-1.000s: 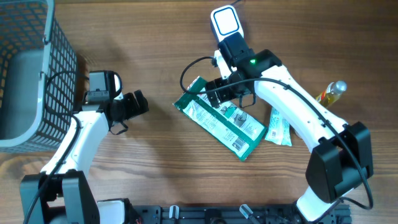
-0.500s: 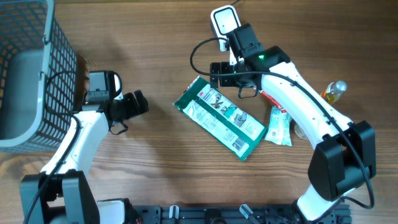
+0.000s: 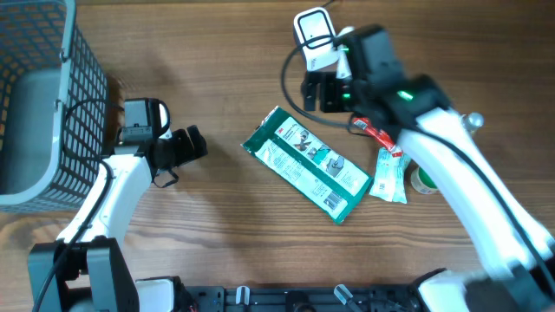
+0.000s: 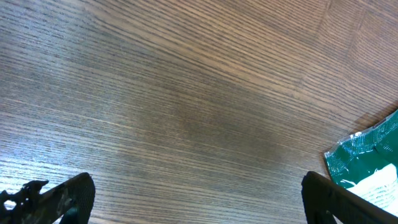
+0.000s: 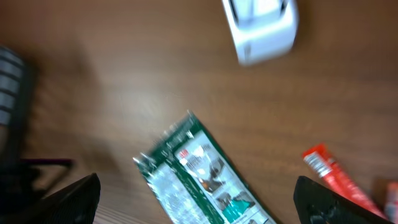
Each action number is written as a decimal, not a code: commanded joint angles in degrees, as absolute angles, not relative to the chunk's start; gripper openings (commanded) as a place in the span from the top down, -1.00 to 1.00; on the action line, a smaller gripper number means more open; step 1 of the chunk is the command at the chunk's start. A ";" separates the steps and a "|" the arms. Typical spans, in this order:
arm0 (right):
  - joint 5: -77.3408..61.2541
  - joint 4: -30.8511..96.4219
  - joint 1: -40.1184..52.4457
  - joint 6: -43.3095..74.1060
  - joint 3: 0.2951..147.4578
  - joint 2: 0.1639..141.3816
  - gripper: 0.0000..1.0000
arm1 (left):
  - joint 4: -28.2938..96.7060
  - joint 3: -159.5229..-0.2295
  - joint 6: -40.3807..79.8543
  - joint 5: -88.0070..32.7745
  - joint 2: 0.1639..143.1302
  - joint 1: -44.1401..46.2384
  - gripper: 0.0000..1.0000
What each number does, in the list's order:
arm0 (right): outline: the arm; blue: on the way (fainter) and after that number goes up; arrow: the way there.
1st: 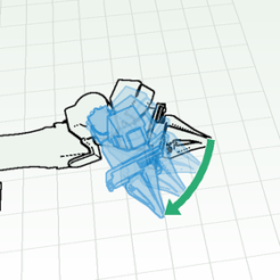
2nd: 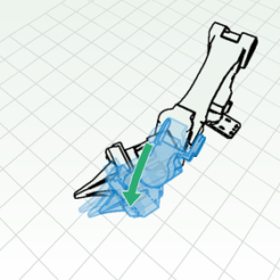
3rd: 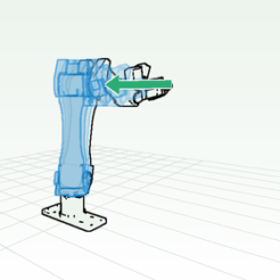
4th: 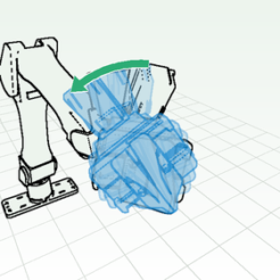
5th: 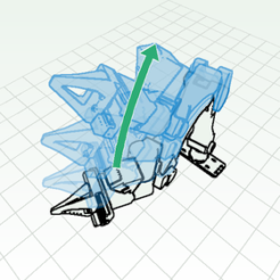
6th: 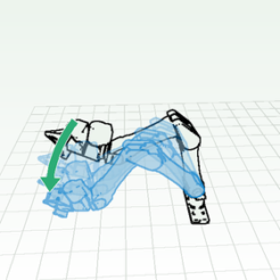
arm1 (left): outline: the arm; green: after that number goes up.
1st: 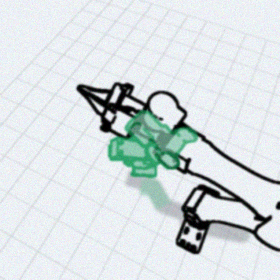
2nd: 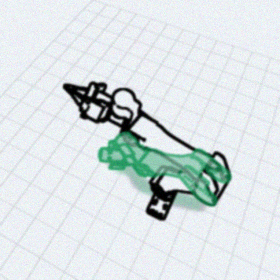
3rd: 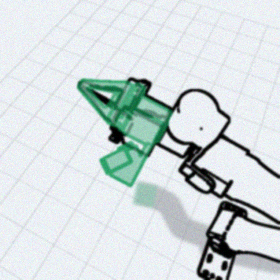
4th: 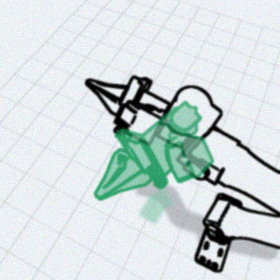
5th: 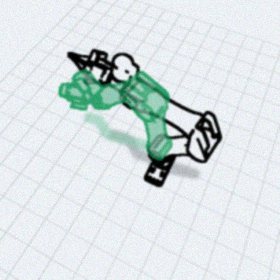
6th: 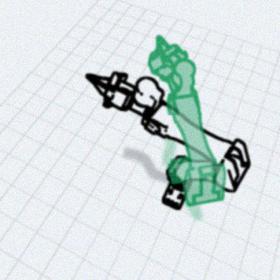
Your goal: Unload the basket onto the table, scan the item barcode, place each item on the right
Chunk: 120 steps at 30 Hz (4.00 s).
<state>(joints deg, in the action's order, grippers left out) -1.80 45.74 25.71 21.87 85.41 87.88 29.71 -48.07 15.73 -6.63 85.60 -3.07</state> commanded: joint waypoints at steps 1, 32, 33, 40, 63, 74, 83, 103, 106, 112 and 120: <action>2.96 45.56 25.82 22.48 85.60 72.62 -0.99 | 29.56 -48.86 15.84 -5.89 84.86 -3.51 -1.00; 2.44 -20.91 5.50 3.11 12.29 0.21 -0.99 | 29.56 -48.86 15.84 -5.89 84.86 -3.51 -1.00; 2.39 -22.35 5.50 2.98 10.04 0.21 -0.99 | 29.56 -48.86 15.84 -5.89 84.86 -3.51 -1.00; -6.11 -22.31 5.50 -7.55 0.82 0.19 -0.99 | 29.56 -48.86 15.84 -5.89 84.86 -3.51 -1.00; -7.79 -0.56 3.14 -5.63 0.30 0.19 -0.99 | 29.58 -48.86 15.84 -5.89 84.86 -3.51 -1.00; -5.58 -0.58 3.16 -7.27 0.30 0.19 -0.99 | 29.56 -48.86 15.84 -5.89 84.86 -3.51 -1.00; 1.23 -0.54 3.14 4.89 0.30 0.19 -0.99 | 29.56 -48.86 15.84 -5.89 84.86 -3.51 -1.00; 1.26 -0.54 3.09 4.89 0.30 0.27 -1.00 | 30.46 -48.80 15.81 -5.89 81.60 -3.38 -1.00; 1.26 -0.54 3.09 4.89 0.30 0.27 -0.99 | 31.97 -48.75 15.81 -5.89 71.18 -3.33 -1.00; 1.26 -0.54 3.09 4.89 0.30 0.27 -0.99 | 31.94 -48.75 15.66 -5.93 43.66 -3.33 -1.00; 1.26 -0.54 3.09 4.89 0.30 0.27 -0.99 | 37.45 -46.17 15.38 -8.03 18.68 -1.89 -1.00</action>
<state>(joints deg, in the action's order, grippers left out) 0.27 -0.40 3.42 3.90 0.36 0.84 35.24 -48.47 15.73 -7.16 26.17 -3.05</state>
